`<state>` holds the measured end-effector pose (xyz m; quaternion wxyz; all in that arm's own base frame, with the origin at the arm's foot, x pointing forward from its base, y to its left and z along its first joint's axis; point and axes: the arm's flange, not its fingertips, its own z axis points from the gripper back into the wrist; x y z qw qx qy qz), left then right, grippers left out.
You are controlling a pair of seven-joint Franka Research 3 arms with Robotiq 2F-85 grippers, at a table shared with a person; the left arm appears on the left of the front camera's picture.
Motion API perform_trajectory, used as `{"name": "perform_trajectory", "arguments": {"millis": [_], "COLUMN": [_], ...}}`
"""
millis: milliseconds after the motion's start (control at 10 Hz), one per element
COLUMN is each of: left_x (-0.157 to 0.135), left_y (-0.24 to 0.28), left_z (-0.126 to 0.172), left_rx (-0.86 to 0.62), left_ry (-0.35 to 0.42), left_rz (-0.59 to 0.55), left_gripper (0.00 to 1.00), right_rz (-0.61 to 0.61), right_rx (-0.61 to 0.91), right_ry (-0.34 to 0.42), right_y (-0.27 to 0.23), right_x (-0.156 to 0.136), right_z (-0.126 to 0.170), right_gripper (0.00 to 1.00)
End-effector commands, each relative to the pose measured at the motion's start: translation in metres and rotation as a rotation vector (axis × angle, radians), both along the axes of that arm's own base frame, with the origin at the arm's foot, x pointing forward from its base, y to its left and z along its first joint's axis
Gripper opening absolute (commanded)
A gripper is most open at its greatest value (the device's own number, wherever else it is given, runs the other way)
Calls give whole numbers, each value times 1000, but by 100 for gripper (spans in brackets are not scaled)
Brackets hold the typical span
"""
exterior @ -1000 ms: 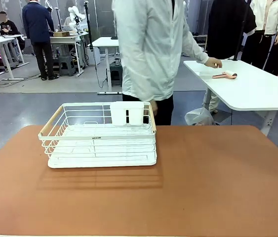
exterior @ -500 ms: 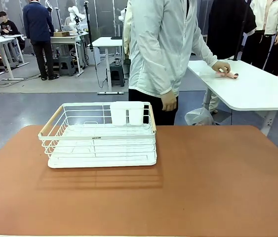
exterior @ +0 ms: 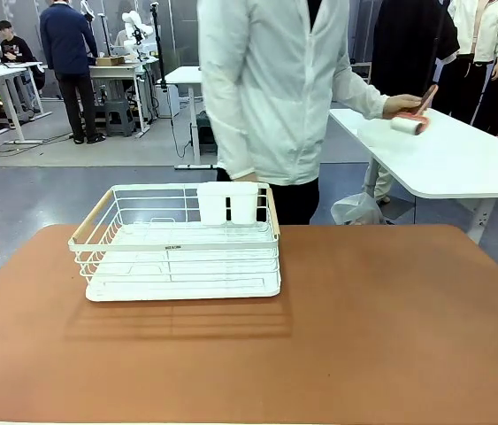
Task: Clean the table.
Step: Pick up the Lint Roller when the human hands it over.
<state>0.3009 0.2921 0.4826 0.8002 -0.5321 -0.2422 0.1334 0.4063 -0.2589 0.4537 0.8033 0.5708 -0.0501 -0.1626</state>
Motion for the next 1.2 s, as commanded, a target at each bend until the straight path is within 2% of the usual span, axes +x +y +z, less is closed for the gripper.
{"name": "perform_trajectory", "arguments": {"millis": [0,1100], "left_x": [-2,-2], "left_y": [2,2], "left_z": [1,1], "left_rx": [-4,-4], "left_ry": [-9,-9], "left_rz": [2,2], "left_gripper": [100,100], "right_rz": [-2,-2], "right_rx": [-3,-3], "right_ry": [-5,-5], "right_y": [0,0], "right_x": [-1,-1], "right_z": [2,2], "right_gripper": [100,100]}}
